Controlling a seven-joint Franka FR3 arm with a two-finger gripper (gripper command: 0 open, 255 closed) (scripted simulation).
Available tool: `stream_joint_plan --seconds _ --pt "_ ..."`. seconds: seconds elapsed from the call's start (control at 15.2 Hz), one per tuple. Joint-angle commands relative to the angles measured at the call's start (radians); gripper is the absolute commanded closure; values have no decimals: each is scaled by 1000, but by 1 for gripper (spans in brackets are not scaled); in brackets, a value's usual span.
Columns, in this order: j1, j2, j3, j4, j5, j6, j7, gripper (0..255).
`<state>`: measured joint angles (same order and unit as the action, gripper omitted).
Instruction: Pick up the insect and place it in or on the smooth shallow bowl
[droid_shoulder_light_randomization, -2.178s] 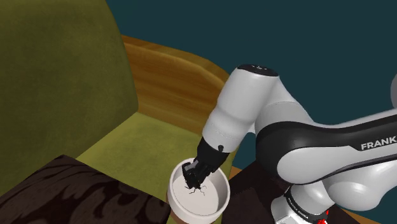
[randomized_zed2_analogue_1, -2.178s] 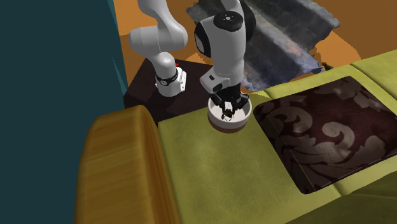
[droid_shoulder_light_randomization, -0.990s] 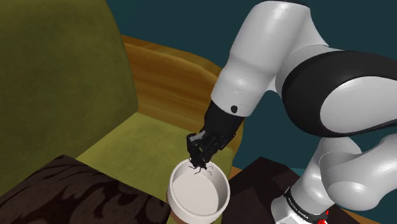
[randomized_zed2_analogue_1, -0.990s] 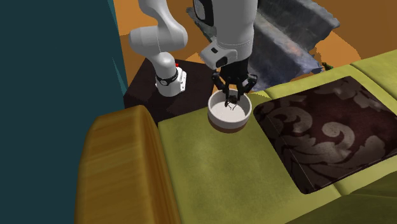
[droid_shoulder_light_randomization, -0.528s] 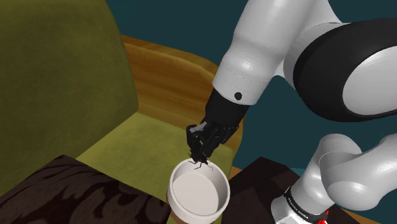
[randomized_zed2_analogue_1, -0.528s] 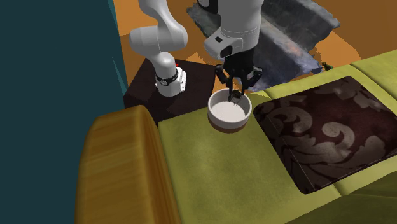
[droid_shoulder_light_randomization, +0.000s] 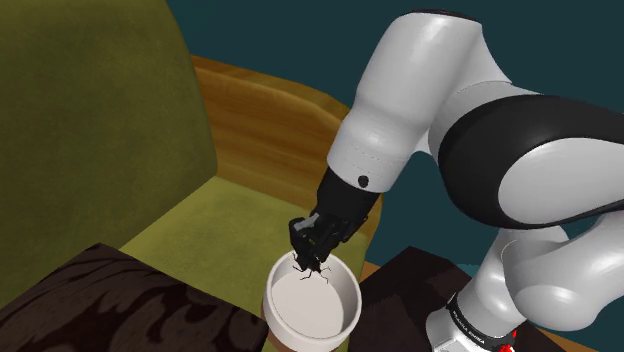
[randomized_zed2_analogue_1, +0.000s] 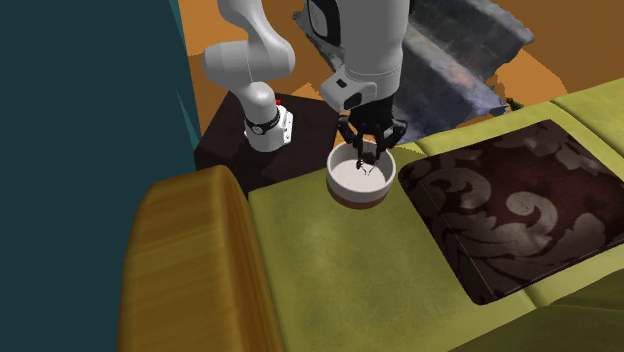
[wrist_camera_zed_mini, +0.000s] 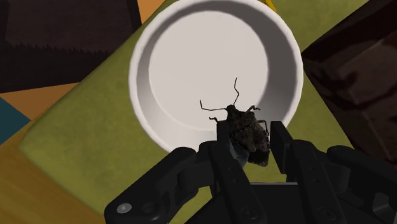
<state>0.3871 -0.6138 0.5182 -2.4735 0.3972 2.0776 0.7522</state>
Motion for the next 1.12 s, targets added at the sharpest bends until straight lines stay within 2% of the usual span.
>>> stream_joint_plan --seconds 0.0,0.33,0.86,0.92,1.06 --pt "3 6 9 -26 8 32 -2 255" --pt "6 27 28 -73 21 100 -8 255" --pt "6 26 28 -73 21 100 -8 255" --pt "6 26 28 -73 21 100 -8 0" --pt "6 26 28 -73 21 100 -8 0"
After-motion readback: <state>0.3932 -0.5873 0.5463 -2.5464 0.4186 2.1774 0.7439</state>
